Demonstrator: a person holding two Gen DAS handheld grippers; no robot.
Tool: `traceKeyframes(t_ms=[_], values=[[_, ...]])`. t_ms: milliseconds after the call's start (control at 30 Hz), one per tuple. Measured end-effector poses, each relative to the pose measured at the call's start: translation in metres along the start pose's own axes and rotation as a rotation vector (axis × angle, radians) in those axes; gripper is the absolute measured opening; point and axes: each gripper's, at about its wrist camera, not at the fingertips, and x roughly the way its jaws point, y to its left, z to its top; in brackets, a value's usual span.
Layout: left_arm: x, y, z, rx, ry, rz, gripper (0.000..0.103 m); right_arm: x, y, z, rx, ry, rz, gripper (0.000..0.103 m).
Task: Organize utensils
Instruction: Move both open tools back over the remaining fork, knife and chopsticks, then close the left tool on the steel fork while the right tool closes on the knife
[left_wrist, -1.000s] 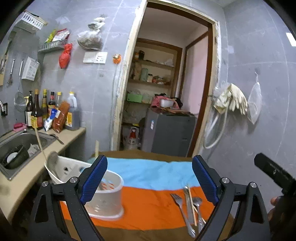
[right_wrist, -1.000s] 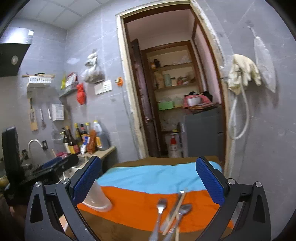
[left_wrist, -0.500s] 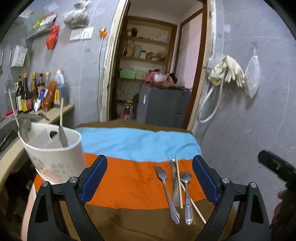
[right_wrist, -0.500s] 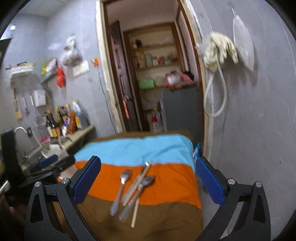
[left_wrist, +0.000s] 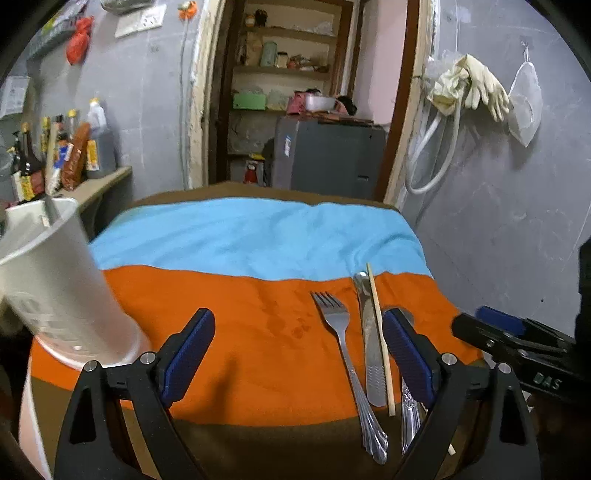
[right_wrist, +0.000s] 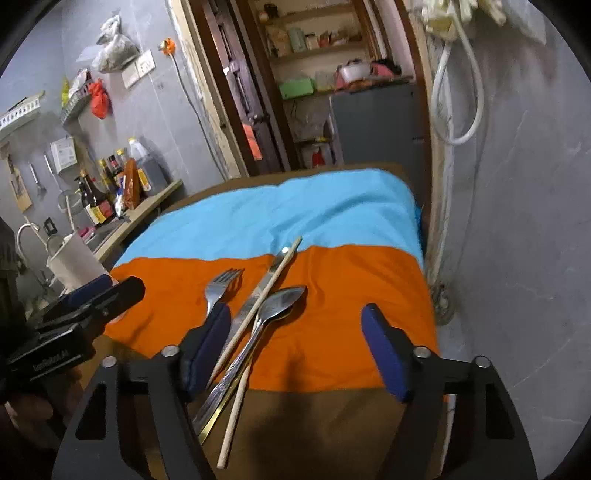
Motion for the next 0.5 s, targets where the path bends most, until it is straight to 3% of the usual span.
traceKeyframes(t_ms=[233, 500], values=[[0.037, -0.001, -0.003, 0.012, 0.134, -0.045, 0.052, 0.022, -0.001, 0.003, -0.005, 0.064, 0.049, 0.042], [0.056, 0.003, -0.005, -0.015, 0.219, -0.112, 0.033, 0.042, 0.006, 0.007, -0.018, 0.115, 0.102, 0.032]])
